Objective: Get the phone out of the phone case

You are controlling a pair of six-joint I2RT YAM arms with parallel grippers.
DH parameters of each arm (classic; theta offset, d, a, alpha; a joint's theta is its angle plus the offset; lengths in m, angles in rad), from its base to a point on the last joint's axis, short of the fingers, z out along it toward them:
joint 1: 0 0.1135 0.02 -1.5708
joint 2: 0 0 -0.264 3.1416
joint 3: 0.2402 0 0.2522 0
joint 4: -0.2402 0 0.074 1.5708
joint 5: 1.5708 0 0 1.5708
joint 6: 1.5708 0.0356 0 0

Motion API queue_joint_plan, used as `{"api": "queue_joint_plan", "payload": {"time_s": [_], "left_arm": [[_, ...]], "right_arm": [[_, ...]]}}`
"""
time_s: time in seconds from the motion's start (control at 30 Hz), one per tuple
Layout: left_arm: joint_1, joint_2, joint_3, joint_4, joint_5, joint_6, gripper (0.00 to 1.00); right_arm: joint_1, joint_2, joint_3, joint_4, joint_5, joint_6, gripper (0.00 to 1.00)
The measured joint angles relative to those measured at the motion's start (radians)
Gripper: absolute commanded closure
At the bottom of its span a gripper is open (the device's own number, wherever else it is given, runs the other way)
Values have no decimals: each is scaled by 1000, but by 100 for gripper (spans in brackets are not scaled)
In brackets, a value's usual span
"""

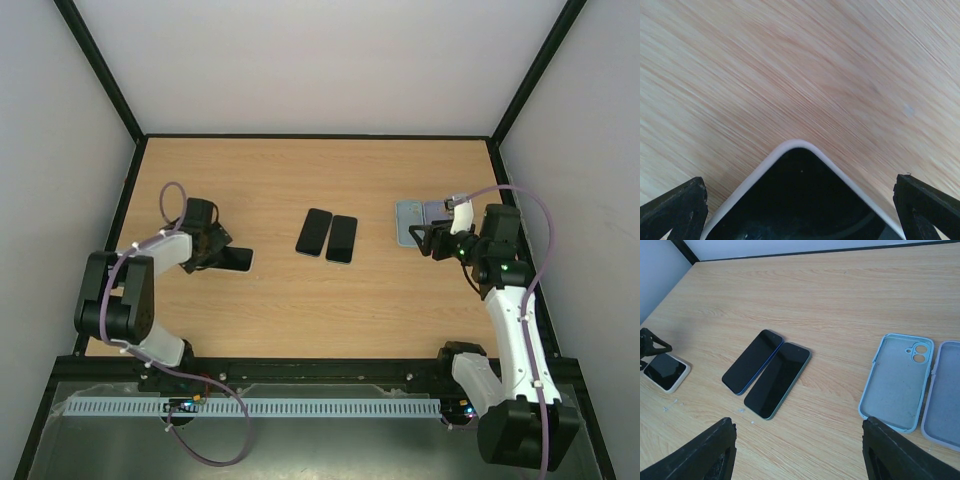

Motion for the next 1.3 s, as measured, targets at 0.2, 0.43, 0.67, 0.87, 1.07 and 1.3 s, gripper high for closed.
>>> {"api": "queue_joint_plan", "payload": {"time_s": [0.2,0.43,0.67,0.87,1.07,1.3], "left_arm": [[-224,-40,-16,-10,57,5,1],[-583,-119,-10,-107,83,-63,0],[-615,-142,63,-142,-79,23,0],[-610,73,177,-94,-132,177,0],[-595,244,297,-75,-86,313,0],[-581,214,265,-85,46,366,0]], "right_arm": [[0,7,0,0,2,0,33],[0,9,0,0,9,1,33],[0,16,0,0,12,1,33],[0,17,0,0,13,0,32],[0,18,0,0,13,0,32],[0,23,0,0,16,0,32]]}}
